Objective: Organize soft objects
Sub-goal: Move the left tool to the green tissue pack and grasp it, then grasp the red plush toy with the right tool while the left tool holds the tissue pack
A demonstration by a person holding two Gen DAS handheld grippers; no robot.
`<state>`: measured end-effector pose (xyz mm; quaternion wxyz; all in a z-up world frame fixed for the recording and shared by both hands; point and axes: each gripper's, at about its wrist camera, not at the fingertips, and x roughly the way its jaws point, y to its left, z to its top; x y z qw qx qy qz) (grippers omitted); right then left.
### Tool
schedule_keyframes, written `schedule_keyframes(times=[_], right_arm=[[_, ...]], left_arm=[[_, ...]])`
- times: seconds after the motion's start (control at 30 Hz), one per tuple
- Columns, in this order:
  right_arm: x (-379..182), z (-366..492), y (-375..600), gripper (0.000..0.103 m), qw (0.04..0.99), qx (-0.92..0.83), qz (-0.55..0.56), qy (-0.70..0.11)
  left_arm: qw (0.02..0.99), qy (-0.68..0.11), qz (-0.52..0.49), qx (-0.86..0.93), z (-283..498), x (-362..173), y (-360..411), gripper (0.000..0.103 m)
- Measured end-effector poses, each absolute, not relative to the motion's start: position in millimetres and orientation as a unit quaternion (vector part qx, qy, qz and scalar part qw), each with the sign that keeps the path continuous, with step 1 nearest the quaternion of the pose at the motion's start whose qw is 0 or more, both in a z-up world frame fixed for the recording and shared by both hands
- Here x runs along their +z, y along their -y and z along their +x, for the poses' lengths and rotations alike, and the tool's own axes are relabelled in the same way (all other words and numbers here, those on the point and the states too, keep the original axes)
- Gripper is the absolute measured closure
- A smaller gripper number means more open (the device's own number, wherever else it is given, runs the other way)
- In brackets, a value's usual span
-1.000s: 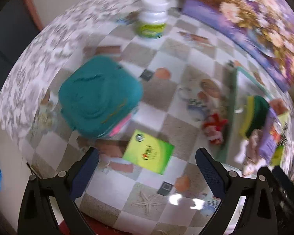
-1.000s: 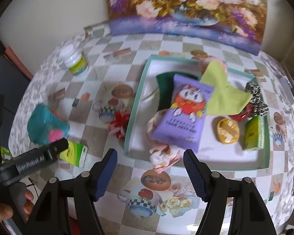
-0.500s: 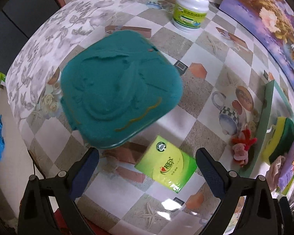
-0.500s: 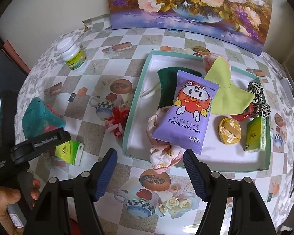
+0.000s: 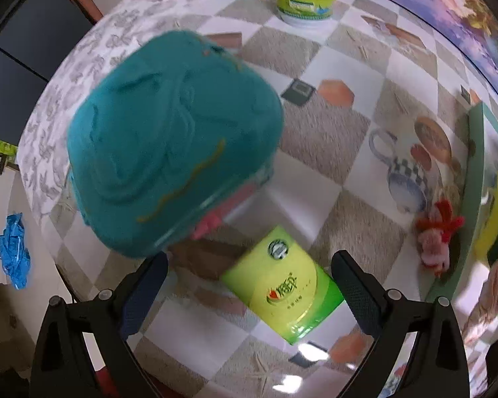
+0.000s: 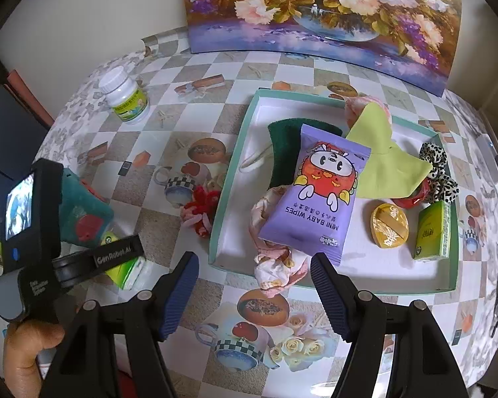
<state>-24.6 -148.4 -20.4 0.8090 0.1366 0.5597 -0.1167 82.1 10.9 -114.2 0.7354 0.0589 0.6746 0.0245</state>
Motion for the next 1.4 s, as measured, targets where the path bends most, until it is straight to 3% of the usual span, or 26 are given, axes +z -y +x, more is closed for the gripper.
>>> schedule_keyframes(times=[0.53,0.63,0.73,0.77,1.1,1.4], right_arm=[[-18.0,-24.1,148.3,0.030,0.815,-0.102,0.148,-0.551],[-18.1,-21.1,144.8,0.030,0.818,-0.089,0.149,-0.549],[-18.4,-17.6,140.1,0.030,0.821,-0.079,0.145,-0.547],[-18.8,-16.3,138.8,0.030,0.822,-0.076,0.144,-0.546],[-27.1,2.1,125.7,0.032,0.833,-0.042,0.121,-0.538],[-47.8,23.6,103.2,0.055,0.821,-0.020,0.076,-0.565]], left_arm=[[0.718,-0.694,0.049,-0.013,57.0,-117.2,-25.1,0.006],[0.718,-0.694,0.048,-0.024,53.7,-116.6,-21.9,0.024],[0.714,-0.697,0.053,-0.038,53.9,-112.3,-12.7,0.051],[0.712,-0.698,0.055,-0.040,53.3,-112.8,-10.8,0.054],[0.725,-0.687,0.027,-0.045,57.8,-99.6,-13.1,0.054],[0.720,-0.693,-0.024,-0.033,70.4,-97.6,-31.3,0.054]])
